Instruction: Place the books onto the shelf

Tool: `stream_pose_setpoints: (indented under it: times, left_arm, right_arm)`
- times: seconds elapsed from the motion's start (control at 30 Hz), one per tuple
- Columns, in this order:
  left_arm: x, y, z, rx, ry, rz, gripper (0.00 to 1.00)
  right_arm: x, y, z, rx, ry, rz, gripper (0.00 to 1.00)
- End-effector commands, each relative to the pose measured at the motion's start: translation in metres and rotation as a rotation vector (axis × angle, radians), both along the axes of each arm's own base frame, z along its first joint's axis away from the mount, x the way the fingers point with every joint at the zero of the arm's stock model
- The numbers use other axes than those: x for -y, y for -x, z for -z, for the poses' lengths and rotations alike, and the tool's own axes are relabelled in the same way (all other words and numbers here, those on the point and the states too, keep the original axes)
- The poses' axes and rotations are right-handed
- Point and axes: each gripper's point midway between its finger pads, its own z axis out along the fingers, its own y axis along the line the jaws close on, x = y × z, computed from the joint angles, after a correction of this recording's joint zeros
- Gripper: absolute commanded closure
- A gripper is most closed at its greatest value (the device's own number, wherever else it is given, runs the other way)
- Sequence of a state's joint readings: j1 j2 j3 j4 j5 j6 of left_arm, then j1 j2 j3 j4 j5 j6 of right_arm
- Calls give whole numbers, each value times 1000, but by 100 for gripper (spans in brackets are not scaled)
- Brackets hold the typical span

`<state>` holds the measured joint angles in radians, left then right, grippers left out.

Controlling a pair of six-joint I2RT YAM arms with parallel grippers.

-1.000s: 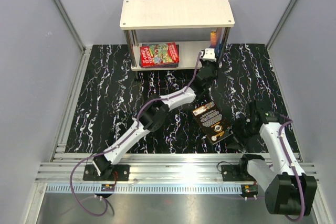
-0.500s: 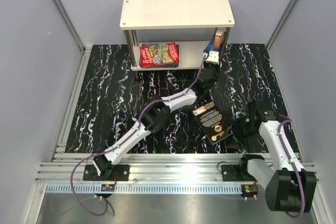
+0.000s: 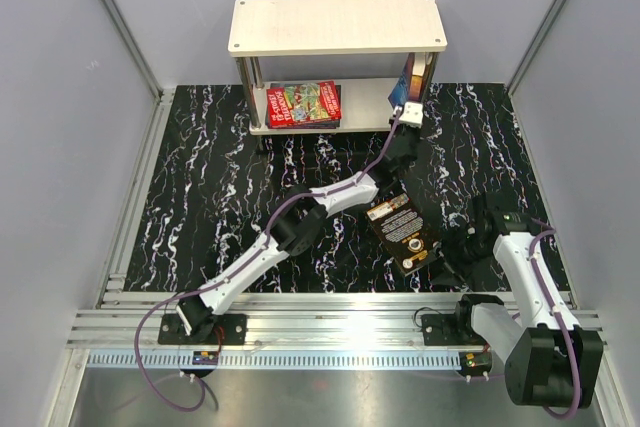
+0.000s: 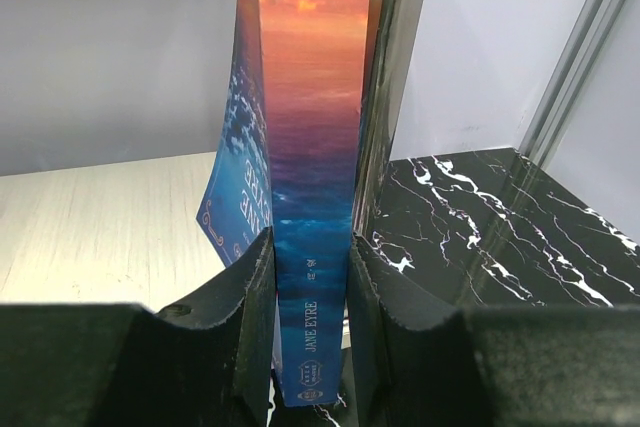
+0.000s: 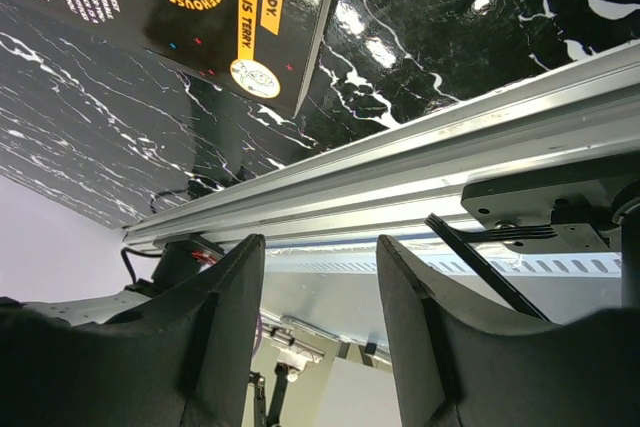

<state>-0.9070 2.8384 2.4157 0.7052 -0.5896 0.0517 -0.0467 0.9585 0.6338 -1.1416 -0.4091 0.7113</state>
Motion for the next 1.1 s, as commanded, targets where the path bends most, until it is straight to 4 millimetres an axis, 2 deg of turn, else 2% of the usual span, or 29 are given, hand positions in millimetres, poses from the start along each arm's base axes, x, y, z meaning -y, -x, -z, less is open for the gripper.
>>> stream_pose_setpoints:
  times: [0.0,0.1,0.13,0.17,0.2,0.37,0.4,0.57,0.6,0.63,0.73,0.8,0.83,0.87,0.93,0.97,1.03,1.07]
  left_arm:
    - [47,43,-40,78,111,148,73]
    - [55,50,-39,72,115,176,68]
    - [56,51,-39,74,116,180,50]
    - [57,54,-36,77,109,182,40]
    - [59,57,-40,86,108,186,37]
    - [54,58,-44,83,111,161,4]
    - [53,60,-50,84,117,159,1]
    - [41,62,-67,92,132,135,1]
    - [39,62,-59,84,109,131,1]
    - [36,61,-64,88,112,122,1]
    - [34,57,-53,76,72,105,1]
    - [23,44,-43,46,47,63,1]
    - [18,37,-50,43,64,43,1]
    - [5,21,-41,22,62,0,1]
    - [-3,7,-37,1,80,-14,1]
    - [-7,-4,-38,14,84,-6,1]
    - [-8,-10,-41,19,122,5,1]
    - [-11,-14,-52,40,138,6,1]
  right_arm:
    - [0,3,0,7,6,-20,44]
    - [0,4,0,8,6,-24,44]
    - [0,5,0,7,7,-27,44]
    - [0,5,0,9,5,-27,44]
    - [1,5,0,11,7,-31,44]
    - [1,6,-1,15,8,-34,44]
    - [1,5,-1,18,8,-37,44]
    - [1,3,-1,25,6,-44,44]
    - [0,3,-1,25,5,-43,44]
    - [0,3,-1,26,5,-44,44]
    - [0,2,1,28,1,-46,44]
    - [-1,3,3,26,-4,-48,44]
    - [-1,4,3,24,-6,-48,44]
    - [-1,5,3,24,-7,-51,44]
    - [-2,8,5,19,-10,-53,44]
    - [-3,8,5,26,-14,-52,44]
    - [-3,8,5,24,-18,-46,44]
    - [-3,8,6,22,-18,-45,44]
